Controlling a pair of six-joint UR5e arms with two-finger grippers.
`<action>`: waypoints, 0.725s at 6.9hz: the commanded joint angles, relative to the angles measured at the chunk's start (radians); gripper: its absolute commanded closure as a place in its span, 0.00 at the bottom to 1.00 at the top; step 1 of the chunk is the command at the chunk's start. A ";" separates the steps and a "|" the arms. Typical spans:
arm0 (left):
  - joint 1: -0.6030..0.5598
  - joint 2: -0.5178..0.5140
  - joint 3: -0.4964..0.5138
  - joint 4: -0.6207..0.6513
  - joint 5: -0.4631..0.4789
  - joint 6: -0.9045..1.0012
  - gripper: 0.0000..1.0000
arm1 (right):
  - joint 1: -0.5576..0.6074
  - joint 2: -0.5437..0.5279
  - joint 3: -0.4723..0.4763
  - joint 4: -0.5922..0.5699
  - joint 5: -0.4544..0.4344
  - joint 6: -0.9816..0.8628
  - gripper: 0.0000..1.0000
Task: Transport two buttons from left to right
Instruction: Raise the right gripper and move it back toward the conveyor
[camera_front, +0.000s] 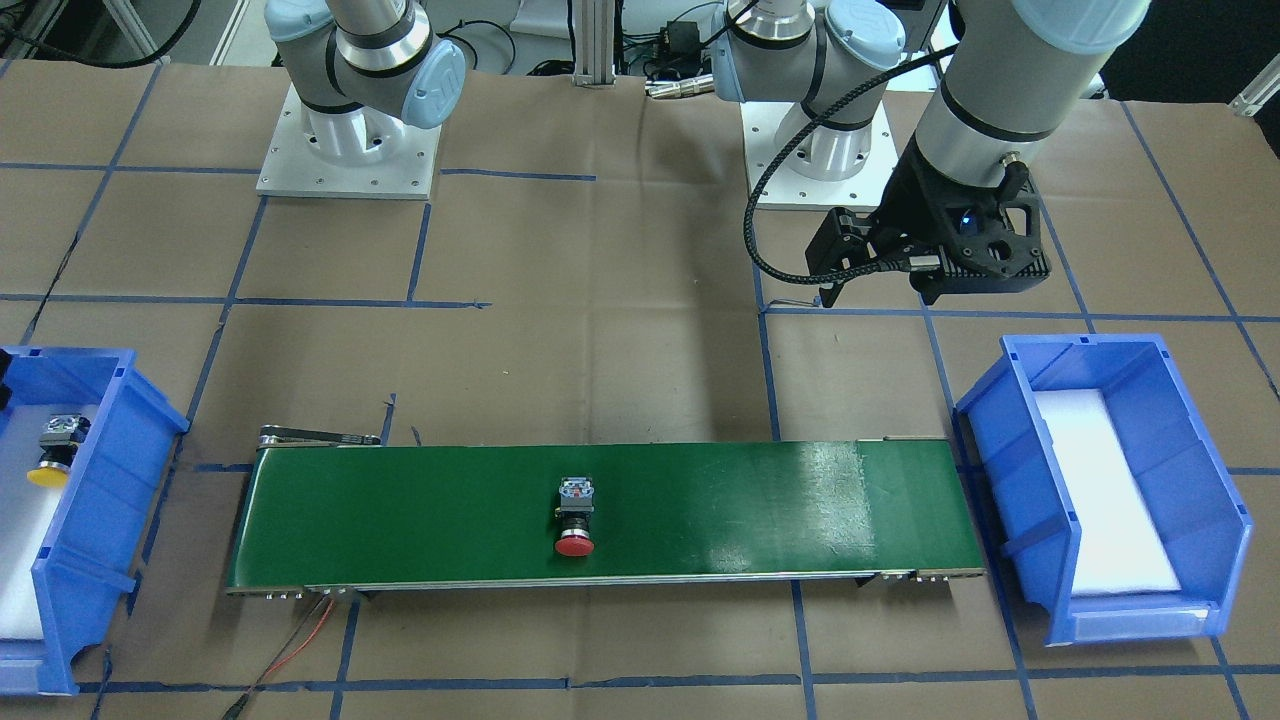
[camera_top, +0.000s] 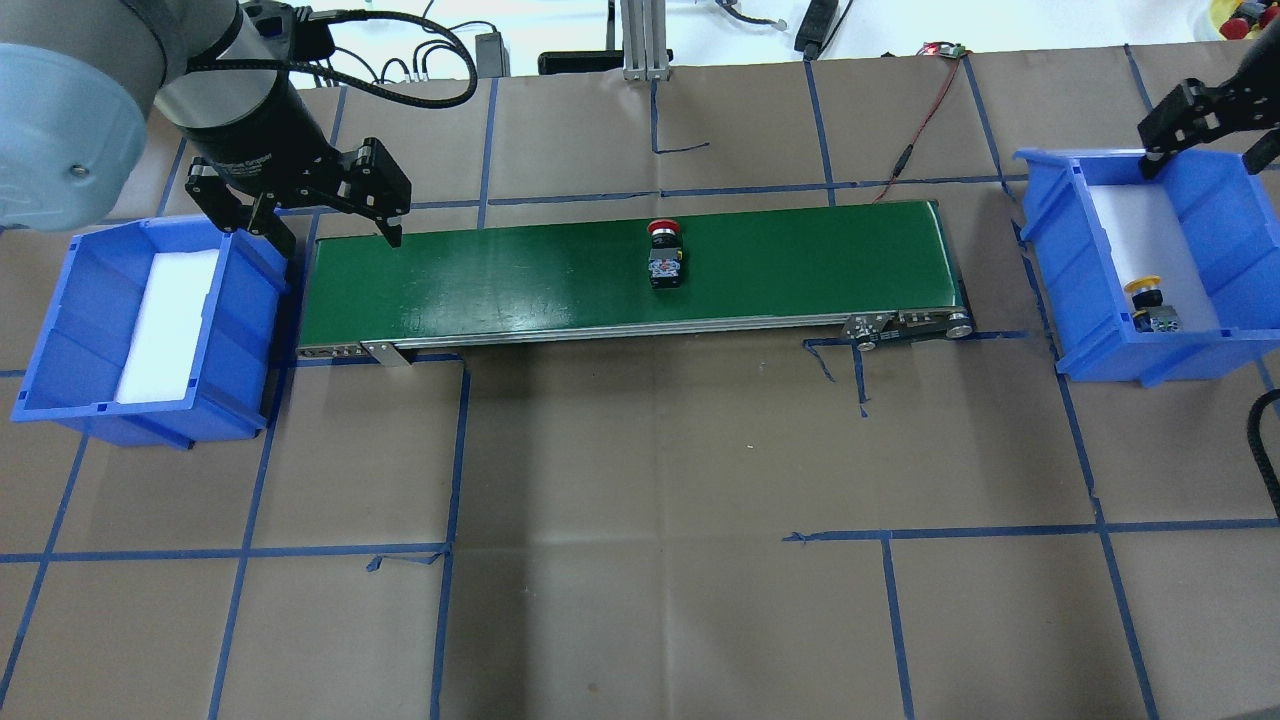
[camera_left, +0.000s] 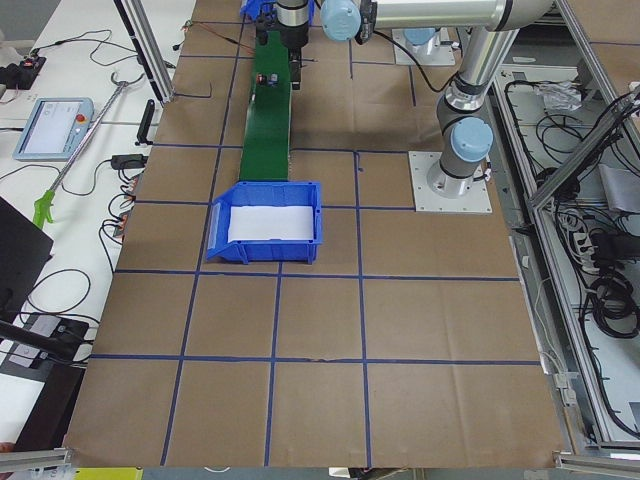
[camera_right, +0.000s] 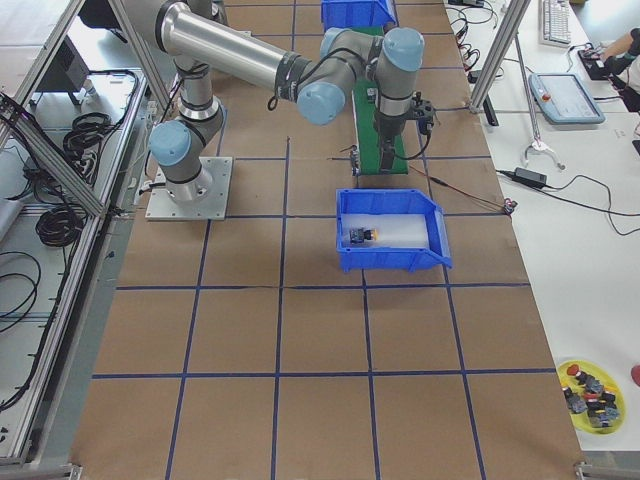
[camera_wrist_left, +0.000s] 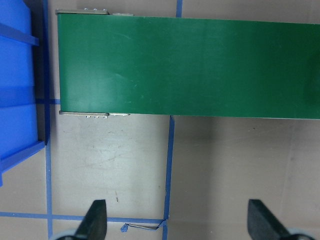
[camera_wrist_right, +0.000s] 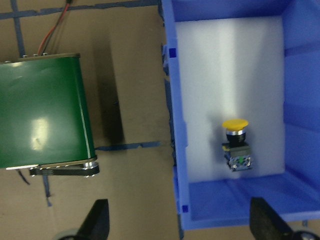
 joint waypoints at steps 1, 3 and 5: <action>0.000 0.000 0.000 -0.001 0.000 0.000 0.00 | 0.178 -0.010 -0.022 0.062 0.004 0.209 0.01; 0.000 -0.002 0.000 0.001 0.000 0.000 0.00 | 0.320 -0.004 -0.028 0.004 -0.006 0.266 0.00; 0.000 0.000 0.000 0.001 0.002 0.002 0.00 | 0.371 0.016 -0.004 -0.162 0.006 0.266 0.01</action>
